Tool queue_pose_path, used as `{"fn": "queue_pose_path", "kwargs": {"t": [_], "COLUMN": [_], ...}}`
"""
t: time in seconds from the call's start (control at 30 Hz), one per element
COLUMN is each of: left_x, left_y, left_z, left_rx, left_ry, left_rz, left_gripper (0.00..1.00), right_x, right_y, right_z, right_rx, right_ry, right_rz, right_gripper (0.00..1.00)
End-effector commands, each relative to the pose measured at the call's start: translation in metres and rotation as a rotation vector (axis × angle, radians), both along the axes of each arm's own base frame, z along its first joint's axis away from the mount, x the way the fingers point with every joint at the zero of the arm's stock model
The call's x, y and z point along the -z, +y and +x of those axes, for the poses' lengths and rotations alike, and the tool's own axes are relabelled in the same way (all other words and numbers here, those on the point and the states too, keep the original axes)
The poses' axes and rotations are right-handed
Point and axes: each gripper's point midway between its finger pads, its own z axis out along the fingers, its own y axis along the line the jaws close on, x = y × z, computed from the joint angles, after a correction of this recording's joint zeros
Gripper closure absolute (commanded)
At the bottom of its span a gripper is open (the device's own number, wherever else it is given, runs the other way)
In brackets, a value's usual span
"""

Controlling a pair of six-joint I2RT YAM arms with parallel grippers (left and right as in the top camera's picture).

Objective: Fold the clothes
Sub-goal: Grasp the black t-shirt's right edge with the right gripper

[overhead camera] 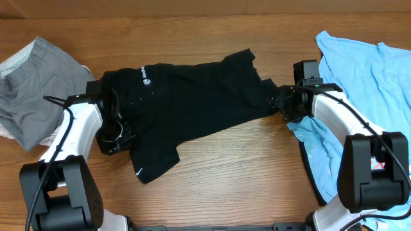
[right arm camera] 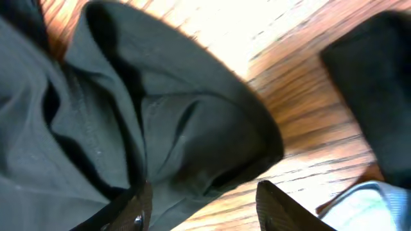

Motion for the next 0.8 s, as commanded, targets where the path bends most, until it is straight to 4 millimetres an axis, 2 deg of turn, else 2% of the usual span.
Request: {"fn": "queue_pose_path", "kwargs": {"t": [0.0, 0.23, 0.33, 0.4, 0.47, 0.5, 0.6, 0.67, 0.73, 0.77], "left_x": [-0.003, -0.003, -0.003, -0.003, -0.003, -0.003, -0.004, -0.008, -0.019, -0.032], "left_y": [-0.004, -0.004, -0.004, -0.004, -0.004, -0.004, -0.007, -0.020, -0.037, -0.048], "left_z": [0.002, 0.002, 0.002, 0.002, 0.002, 0.002, 0.002, 0.006, 0.012, 0.018], "left_rx": [0.030, 0.030, 0.030, 0.030, 0.030, 0.030, 0.033, 0.082, 0.157, 0.204], "left_ry": [-0.018, -0.019, -0.018, -0.018, -0.018, -0.018, -0.020, -0.050, -0.098, -0.140], "left_rz": [-0.004, -0.004, -0.004, -0.004, -0.004, -0.005, -0.024, -0.108, -0.219, -0.292], "left_gripper": [0.96, 0.96, 0.96, 0.96, 0.96, 0.96, 0.96, 0.96, 0.96, 0.96], "right_x": [0.005, 0.024, 0.027, 0.027, 0.027, 0.027, 0.025, 0.019, 0.006, -0.013], "right_y": [-0.007, -0.008, -0.008, -0.008, -0.008, -0.008, -0.008, -0.010, -0.011, -0.012], "right_z": [0.001, -0.002, -0.003, -0.002, -0.003, -0.003, -0.003, -0.002, 0.001, 0.007], "right_rx": [0.042, 0.054, 0.054, 0.055, 0.054, 0.055, 0.055, 0.057, 0.036, 0.010], "right_ry": [0.010, 0.058, 0.064, 0.062, 0.063, 0.064, 0.067, 0.073, 0.060, 0.032], "right_rz": [-0.035, -0.035, -0.035, -0.035, -0.036, -0.035, -0.036, -0.038, -0.044, -0.050], "right_gripper": [0.45, 0.50, 0.58, 0.69, 0.91, 0.96, 0.96, 0.96, 0.96, 0.96]}}
